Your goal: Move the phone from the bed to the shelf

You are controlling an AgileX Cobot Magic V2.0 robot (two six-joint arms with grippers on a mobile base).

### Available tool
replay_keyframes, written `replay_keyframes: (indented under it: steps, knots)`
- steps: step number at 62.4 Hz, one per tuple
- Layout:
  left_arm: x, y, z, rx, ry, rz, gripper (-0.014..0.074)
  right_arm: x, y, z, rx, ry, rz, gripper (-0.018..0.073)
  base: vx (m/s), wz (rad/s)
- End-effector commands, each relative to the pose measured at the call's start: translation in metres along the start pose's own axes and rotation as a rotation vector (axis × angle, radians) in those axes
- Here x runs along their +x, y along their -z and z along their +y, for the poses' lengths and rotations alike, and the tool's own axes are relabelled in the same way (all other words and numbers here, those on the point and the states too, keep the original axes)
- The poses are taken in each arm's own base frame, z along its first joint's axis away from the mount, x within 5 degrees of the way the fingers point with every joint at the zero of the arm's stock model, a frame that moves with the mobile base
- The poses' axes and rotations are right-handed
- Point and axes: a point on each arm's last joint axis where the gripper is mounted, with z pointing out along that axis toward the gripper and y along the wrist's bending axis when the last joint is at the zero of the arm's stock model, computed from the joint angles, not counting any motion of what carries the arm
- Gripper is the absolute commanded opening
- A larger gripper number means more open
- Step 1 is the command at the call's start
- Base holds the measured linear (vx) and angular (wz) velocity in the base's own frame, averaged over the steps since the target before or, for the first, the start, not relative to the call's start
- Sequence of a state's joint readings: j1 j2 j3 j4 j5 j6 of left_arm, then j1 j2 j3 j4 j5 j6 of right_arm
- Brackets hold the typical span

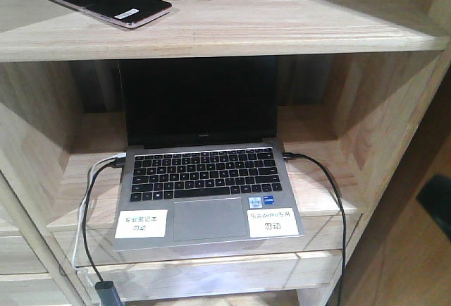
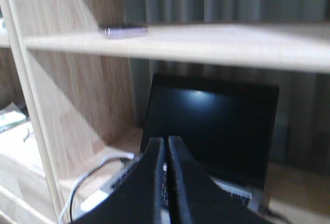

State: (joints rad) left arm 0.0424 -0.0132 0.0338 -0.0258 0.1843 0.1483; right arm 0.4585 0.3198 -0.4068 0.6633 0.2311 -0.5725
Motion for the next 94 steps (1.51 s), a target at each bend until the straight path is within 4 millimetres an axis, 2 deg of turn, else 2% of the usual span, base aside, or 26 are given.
replay_keyframes:
  steps: [1,64,94]
  knots:
    - [-0.014,0.003,0.002,-0.010,0.014,-0.107,0.0001,-0.010,0.002,-0.003,0.035,0.001,-0.073,-0.0006,0.00,0.00]
    - [-0.014,0.003,0.002,-0.010,0.014,-0.107,0.0001,-0.010,0.002,-0.003,0.038,0.006,-0.073,-0.0005,0.00,0.00]
    - [-0.014,0.003,0.002,-0.010,0.014,-0.107,0.0001,-0.009,0.003,-0.013,0.151,0.061,-0.059,-0.0005,0.00,0.00]
